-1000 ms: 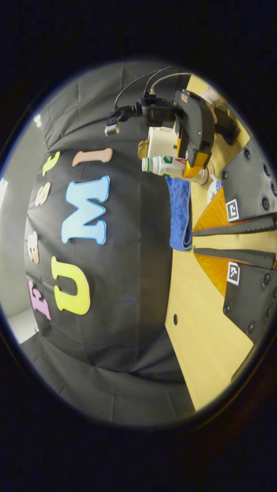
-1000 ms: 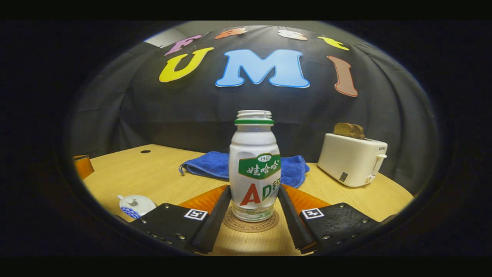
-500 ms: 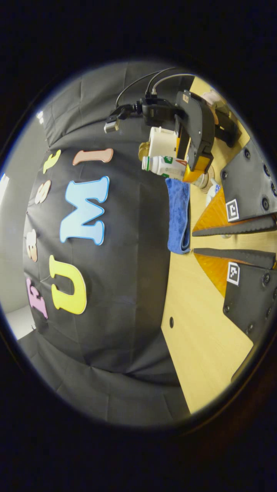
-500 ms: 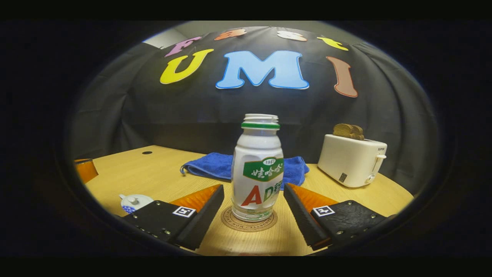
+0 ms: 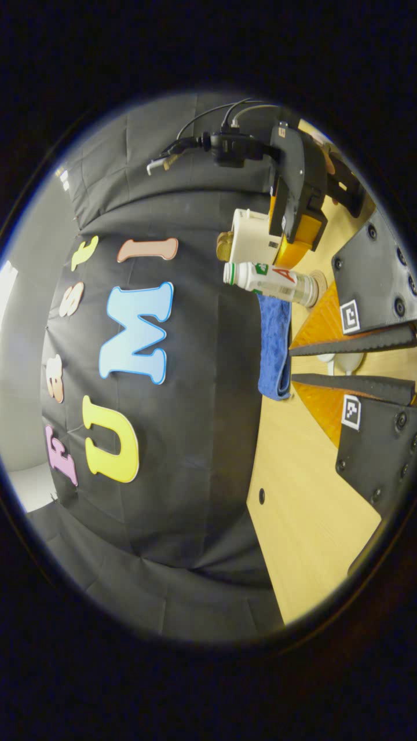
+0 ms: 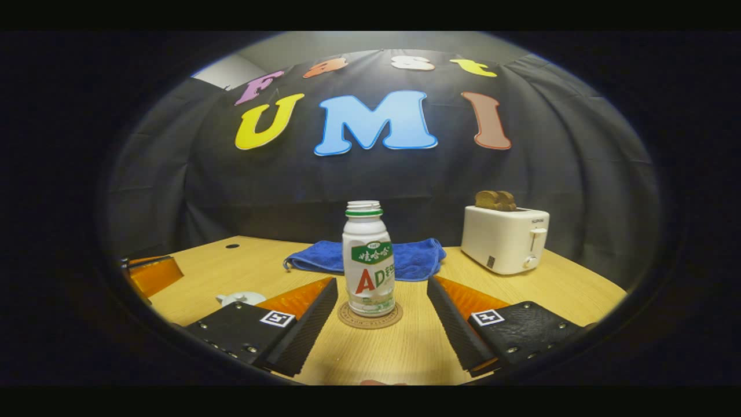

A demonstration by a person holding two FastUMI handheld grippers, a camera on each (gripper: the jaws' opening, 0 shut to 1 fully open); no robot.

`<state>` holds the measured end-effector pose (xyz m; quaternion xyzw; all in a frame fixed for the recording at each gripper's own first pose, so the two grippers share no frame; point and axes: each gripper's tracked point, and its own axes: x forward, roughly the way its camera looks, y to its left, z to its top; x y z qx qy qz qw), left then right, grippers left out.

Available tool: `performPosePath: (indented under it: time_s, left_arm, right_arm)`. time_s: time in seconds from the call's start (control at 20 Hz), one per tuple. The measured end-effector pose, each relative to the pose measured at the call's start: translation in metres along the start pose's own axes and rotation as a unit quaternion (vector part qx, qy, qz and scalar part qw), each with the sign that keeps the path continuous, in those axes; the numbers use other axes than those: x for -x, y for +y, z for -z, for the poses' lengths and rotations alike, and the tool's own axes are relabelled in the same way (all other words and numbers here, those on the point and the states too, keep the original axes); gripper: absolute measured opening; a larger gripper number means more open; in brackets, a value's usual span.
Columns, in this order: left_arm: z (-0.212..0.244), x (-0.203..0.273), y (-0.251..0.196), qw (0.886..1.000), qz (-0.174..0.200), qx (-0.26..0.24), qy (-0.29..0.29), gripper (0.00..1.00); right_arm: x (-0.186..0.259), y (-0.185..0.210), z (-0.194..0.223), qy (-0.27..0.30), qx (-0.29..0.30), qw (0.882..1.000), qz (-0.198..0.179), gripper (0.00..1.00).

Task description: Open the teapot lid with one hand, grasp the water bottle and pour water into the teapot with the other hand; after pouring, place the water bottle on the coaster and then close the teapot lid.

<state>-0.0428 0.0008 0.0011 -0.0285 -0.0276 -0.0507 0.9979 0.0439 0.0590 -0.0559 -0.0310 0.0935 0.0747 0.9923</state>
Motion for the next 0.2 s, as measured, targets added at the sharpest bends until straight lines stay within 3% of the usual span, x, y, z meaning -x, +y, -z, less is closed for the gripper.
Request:
performPosePath:
  time_s: [0.2]
  left_arm:
    - [0.005, 0.016, -0.027, 1.000, 0.019, 0.000, -0.004, 0.32]
  right_arm:
    - [0.040, -0.008, 0.008, -0.006, -0.014, 1.000, 0.013, 0.95]
